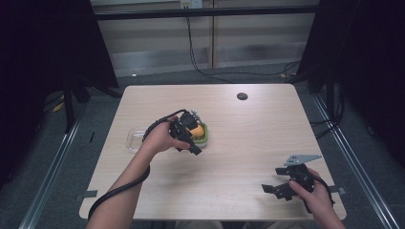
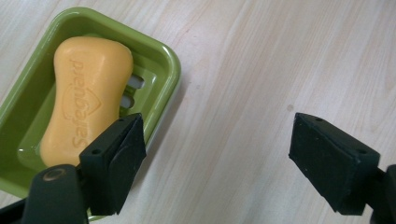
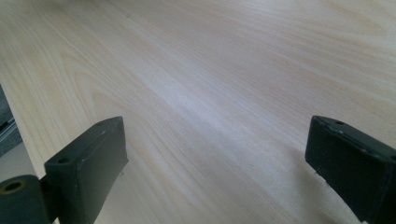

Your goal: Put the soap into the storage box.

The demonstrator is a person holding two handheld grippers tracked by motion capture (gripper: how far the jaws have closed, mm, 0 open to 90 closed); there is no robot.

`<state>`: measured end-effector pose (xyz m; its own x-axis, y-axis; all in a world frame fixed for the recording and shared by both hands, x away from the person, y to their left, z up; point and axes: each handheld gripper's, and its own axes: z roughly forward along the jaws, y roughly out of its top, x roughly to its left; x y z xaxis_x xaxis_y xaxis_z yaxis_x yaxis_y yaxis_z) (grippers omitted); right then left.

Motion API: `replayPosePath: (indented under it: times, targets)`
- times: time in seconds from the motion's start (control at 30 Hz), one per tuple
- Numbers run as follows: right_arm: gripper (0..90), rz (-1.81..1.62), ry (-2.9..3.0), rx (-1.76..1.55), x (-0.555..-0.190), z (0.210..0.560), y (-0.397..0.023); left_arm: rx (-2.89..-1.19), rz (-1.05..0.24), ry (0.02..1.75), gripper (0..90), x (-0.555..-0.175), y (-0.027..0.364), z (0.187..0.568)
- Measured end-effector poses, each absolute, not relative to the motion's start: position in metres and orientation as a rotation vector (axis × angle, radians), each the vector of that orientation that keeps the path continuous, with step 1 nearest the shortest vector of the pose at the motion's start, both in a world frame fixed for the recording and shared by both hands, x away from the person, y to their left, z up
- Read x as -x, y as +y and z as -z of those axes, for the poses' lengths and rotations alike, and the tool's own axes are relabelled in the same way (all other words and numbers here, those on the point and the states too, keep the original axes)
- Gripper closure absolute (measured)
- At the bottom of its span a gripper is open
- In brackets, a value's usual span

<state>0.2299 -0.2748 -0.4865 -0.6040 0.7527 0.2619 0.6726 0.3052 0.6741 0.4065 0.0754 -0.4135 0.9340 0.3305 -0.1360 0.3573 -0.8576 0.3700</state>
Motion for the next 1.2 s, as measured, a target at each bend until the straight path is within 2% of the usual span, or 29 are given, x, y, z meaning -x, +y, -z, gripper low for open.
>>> replayPosePath:
  times: [0.37, 1.2]
  targets:
    - [5.1, -1.184, 2.461, -1.342, -0.23, 0.487, -0.273, -2.67, 0.076, 0.485, 17.7, -0.394, 0.075, 0.42]
    - [5.1, -1.178, 2.471, -1.333, -0.229, 0.487, -0.272, -2.56, 0.123, 0.473, 15.9, -0.366, 0.075, 0.454]
